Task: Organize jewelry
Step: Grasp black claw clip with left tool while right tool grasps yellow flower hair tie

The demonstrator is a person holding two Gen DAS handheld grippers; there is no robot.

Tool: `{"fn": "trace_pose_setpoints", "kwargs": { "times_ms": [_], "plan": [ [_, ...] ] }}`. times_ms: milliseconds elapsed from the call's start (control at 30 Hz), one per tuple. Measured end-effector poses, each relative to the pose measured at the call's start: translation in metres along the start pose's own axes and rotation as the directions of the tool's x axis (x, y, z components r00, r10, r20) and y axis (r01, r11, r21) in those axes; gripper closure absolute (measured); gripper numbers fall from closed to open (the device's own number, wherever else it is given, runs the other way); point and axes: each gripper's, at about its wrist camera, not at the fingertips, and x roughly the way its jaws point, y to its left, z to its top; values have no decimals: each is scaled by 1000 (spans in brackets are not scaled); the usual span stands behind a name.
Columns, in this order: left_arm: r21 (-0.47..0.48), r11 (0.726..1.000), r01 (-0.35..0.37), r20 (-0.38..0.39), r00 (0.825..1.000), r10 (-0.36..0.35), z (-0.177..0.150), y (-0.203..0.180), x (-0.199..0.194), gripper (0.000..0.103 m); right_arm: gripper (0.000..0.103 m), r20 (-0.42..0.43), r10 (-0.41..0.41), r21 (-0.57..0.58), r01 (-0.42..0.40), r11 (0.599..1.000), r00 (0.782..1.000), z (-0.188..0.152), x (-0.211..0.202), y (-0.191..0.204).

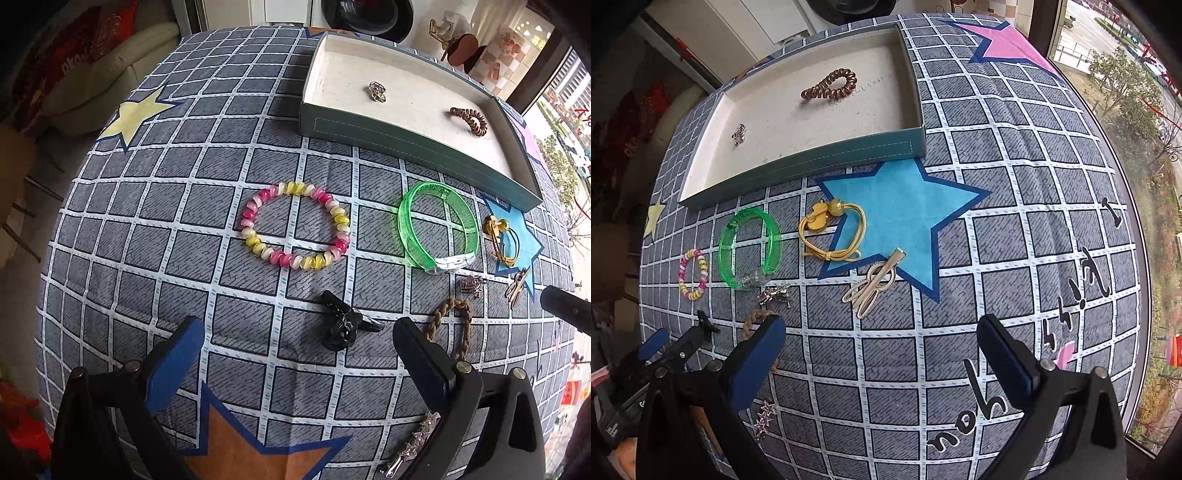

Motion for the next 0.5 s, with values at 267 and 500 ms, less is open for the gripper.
{"fn": "trace_pose_setpoints", "kwargs": {
  "times_ms": [267,500],
  "plan": [
    [5,1000,-12,-14,1000,12,-2,-3,7,4,0,17,-12,-52,13,999,1000,25,9,11],
    [19,1000,-16,-18,1000,16,-6,-6,11,13,9,23,-54,-74,56,996,998,45,24,17]
  ]
}}
